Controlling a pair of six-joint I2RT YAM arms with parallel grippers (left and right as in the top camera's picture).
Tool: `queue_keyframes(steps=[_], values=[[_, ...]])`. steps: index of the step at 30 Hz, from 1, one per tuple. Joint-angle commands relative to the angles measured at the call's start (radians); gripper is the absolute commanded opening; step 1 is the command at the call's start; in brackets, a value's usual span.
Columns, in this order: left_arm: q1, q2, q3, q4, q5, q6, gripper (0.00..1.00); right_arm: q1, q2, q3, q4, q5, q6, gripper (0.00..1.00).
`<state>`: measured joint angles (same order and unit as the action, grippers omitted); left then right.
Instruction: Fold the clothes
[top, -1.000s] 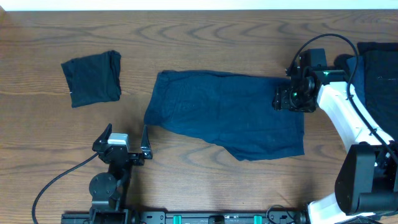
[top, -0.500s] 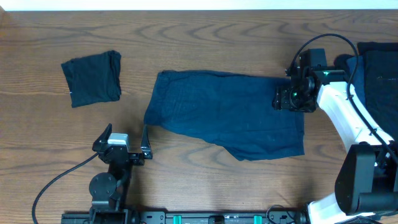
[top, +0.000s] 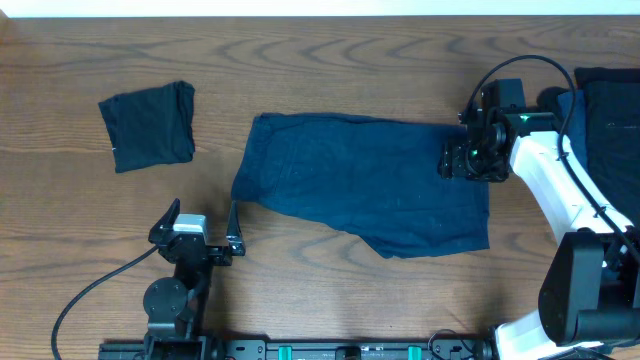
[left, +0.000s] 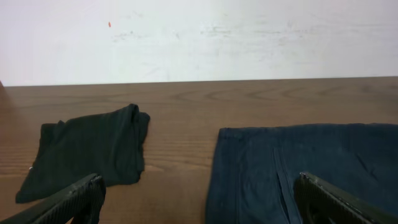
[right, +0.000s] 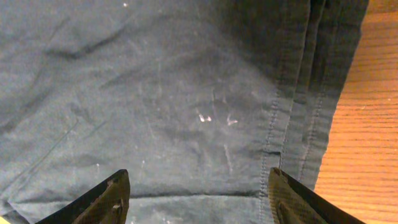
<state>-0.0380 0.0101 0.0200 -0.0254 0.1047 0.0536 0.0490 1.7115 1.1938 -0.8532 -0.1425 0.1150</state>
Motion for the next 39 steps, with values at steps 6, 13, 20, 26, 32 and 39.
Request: queue_keyframes(steps=[6,13,20,26,32,39], values=[[-0.005,-0.006,-0.016,-0.034,0.016,0.01,0.98,-0.003,-0.005,-0.005,-0.004,-0.003,-0.039,0.69],[-0.005,-0.006,-0.016,-0.033,0.016,0.009,0.98,-0.003,-0.005,-0.005,0.005,-0.004,-0.038,0.69],[-0.005,-0.006,-0.015,-0.033,0.034,-0.014,0.98,-0.003,-0.005,-0.005,0.005,-0.004,-0.039,0.69],[-0.005,0.01,0.04,-0.035,0.126,-0.153,0.98,-0.003,-0.005,-0.005,0.009,-0.004,-0.039,0.69],[-0.005,0.157,0.233,-0.1,0.151,-0.168,0.98,-0.003,-0.005,-0.005,0.012,-0.004,-0.038,0.69],[-0.005,0.603,0.687,-0.277,0.156,-0.167,0.98,-0.003,-0.005,-0.005,0.012,-0.004,-0.038,0.69]])
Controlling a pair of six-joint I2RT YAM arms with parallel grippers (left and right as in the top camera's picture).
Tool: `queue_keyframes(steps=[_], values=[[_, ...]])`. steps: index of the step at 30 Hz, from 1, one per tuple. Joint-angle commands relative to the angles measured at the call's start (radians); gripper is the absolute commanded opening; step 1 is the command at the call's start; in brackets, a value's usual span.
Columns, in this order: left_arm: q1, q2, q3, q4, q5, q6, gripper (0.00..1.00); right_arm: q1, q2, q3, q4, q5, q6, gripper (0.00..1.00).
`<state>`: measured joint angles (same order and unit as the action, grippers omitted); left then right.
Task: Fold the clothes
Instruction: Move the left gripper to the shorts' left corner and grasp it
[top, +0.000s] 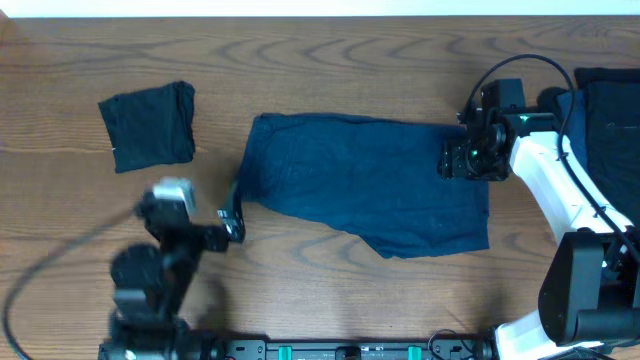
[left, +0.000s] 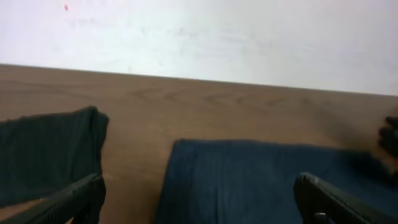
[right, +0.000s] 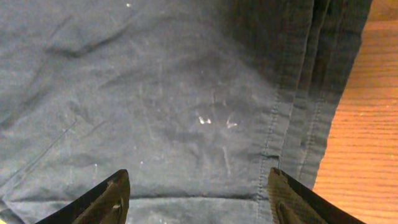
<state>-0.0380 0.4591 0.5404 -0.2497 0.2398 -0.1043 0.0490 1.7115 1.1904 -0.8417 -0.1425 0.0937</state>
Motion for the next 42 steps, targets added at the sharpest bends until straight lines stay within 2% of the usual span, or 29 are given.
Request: queue_keyframes(steps=[1,4,5,10,13,18,26,30,36,40,42], values=[[-0.005,0.214,0.229,-0.09,0.027,-0.008,0.98,-0.003,-0.005,-0.002,0.001,-0.004,-0.017,0.69],[-0.005,0.445,0.468,-0.252,0.046,-0.002,0.98,-0.003,-0.005,-0.002,0.0,-0.004,-0.017,0.69],[-0.005,0.565,0.599,-0.347,0.045,0.006,0.98,-0.003,-0.005,-0.002,0.0,-0.004,-0.017,0.69],[-0.005,0.924,0.987,-0.634,0.044,0.071,0.98,-0.003,-0.005,-0.002,0.001,-0.004,-0.017,0.69],[-0.005,1.126,1.165,-0.731,0.044,0.07,0.98,-0.003,-0.005,-0.002,0.002,-0.004,-0.017,0.69],[-0.005,1.316,1.205,-0.683,0.038,0.07,0.98,-0.003,-0.005,-0.002,0.008,-0.004,-0.017,0.69],[-0.005,1.516,1.201,-0.603,0.003,0.078,0.98,-0.003,-0.005,-0.002,0.012,-0.004,-0.017,0.69],[-0.005,1.597,1.201,-0.547,0.003,0.155,0.99,-0.003,-0.005,-0.002,0.016,-0.004,-0.017,0.69],[-0.005,1.69,1.2,-0.521,0.003,0.286,0.81,-0.003,-0.005,-0.002,0.017,-0.003,-0.017,0.69],[-0.005,1.727,1.199,-0.517,0.024,0.366,0.8,-0.003,-0.005,-0.002,0.02,-0.004,-0.017,0.69],[-0.005,1.733,1.199,-0.518,0.095,0.431,0.8,-0.003,-0.005,-0.002,0.019,-0.004,-0.017,0.69]])
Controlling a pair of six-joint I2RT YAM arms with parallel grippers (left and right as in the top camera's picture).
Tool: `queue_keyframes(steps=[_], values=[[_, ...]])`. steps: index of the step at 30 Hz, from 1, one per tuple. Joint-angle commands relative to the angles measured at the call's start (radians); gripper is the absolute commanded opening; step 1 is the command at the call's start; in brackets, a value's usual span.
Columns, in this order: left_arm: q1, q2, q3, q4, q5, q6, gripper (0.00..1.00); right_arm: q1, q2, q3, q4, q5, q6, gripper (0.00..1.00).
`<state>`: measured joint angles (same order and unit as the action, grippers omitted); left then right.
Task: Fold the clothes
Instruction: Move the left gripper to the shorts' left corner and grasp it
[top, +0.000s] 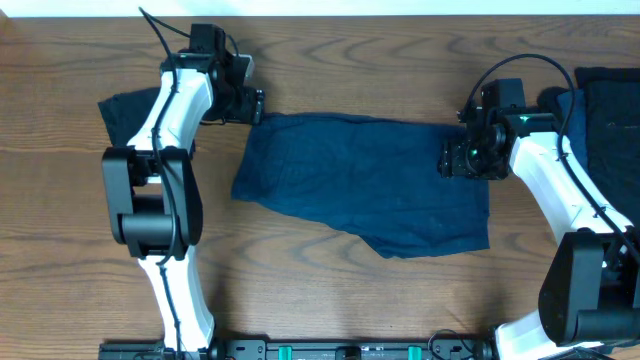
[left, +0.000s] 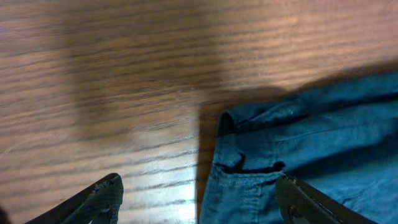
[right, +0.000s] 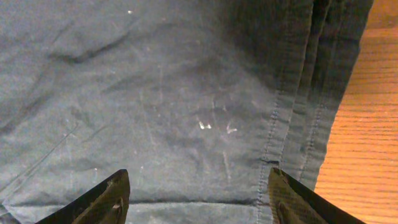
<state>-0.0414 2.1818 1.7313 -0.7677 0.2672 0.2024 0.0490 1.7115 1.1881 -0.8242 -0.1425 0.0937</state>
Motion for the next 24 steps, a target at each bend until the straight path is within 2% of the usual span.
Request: queue_keyframes(steps=[1,4,5,14,24], values=[[-0.001,0.01,0.008,0.0,0.099,0.15,0.8,-0.003,-0.005,0.0,0.002,-0.004,-0.017,0.69],[-0.002,0.01,0.008,0.008,0.199,0.225,0.81,-0.003,-0.005,0.0,0.002,-0.004,-0.017,0.69],[-0.002,0.011,0.007,0.011,0.227,0.233,0.85,-0.003,-0.005,0.0,0.002,-0.004,-0.017,0.69],[-0.004,0.025,-0.011,0.016,0.238,0.447,0.93,-0.003,-0.005,0.0,0.002,-0.004,-0.017,0.69],[-0.004,0.051,-0.012,0.026,0.237,0.46,0.93,-0.003,-0.005,0.0,0.002,-0.004,-0.017,0.69]])
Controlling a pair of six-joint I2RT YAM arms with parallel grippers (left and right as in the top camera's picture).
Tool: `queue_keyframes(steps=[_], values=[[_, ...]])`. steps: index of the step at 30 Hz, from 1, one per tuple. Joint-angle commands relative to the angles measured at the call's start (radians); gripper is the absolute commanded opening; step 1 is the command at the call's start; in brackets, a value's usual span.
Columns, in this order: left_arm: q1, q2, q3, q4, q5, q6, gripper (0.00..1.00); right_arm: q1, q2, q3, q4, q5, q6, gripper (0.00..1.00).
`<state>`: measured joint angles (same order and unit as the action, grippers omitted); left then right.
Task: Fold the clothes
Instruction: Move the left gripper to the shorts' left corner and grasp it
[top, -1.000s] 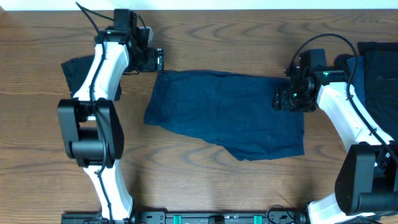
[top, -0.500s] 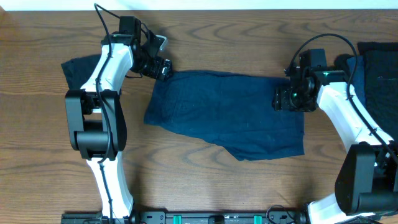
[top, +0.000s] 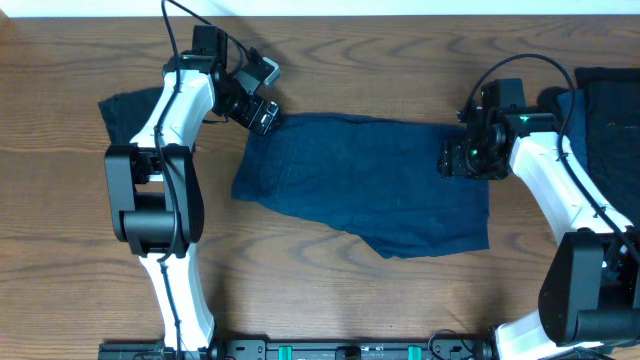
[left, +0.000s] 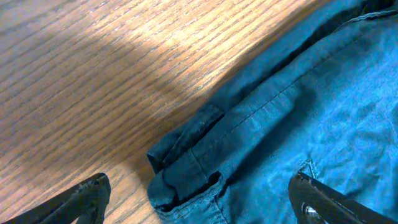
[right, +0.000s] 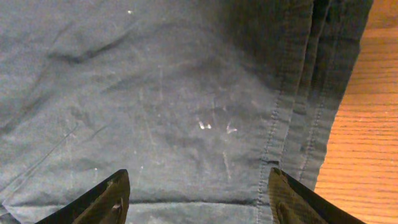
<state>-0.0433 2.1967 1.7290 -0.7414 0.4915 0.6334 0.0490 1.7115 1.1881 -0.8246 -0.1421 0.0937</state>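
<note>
A dark blue garment (top: 365, 180) lies spread across the middle of the table. My left gripper (top: 262, 118) hangs open over its far left corner; the left wrist view shows the folded waistband corner (left: 186, 174) between the spread fingers (left: 87, 196). At the garment's right edge my right gripper (top: 462, 160) is open too, with the cloth (right: 161, 99) and its stitched hem (right: 292, 118) under the wide-apart fingertips (right: 106, 199).
A folded black garment (top: 125, 125) lies at the far left, partly behind the left arm. A pile of dark clothes (top: 608, 120) sits at the right edge. Bare wooden table (top: 300, 290) fills the front.
My left gripper has shifted a little right and turned, now over the garment's far left corner with the waistband between its fingers. The right gripper and the garment have not moved.
My left gripper first rested low at the front left, facing the two garments. It then rose, blurred, near the blue garment's left edge, later reached the far left corner, and now sits over it. The right gripper stayed open at the right edge throughout.
</note>
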Motion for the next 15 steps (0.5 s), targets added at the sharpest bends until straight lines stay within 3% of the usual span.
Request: queue_keyframes(steps=[1,9,15], values=[[-0.002,0.043,-0.01,0.0,0.013,0.029,0.93,-0.003,-0.005,0.0,0.003,-0.004,-0.016,0.69],[-0.002,0.063,-0.01,0.003,0.013,0.029,0.91,-0.003,-0.005,0.0,0.005,-0.004,-0.017,0.69],[-0.002,0.063,-0.01,-0.011,0.014,0.028,0.74,-0.003,-0.005,0.0,0.005,-0.004,-0.017,0.7]])
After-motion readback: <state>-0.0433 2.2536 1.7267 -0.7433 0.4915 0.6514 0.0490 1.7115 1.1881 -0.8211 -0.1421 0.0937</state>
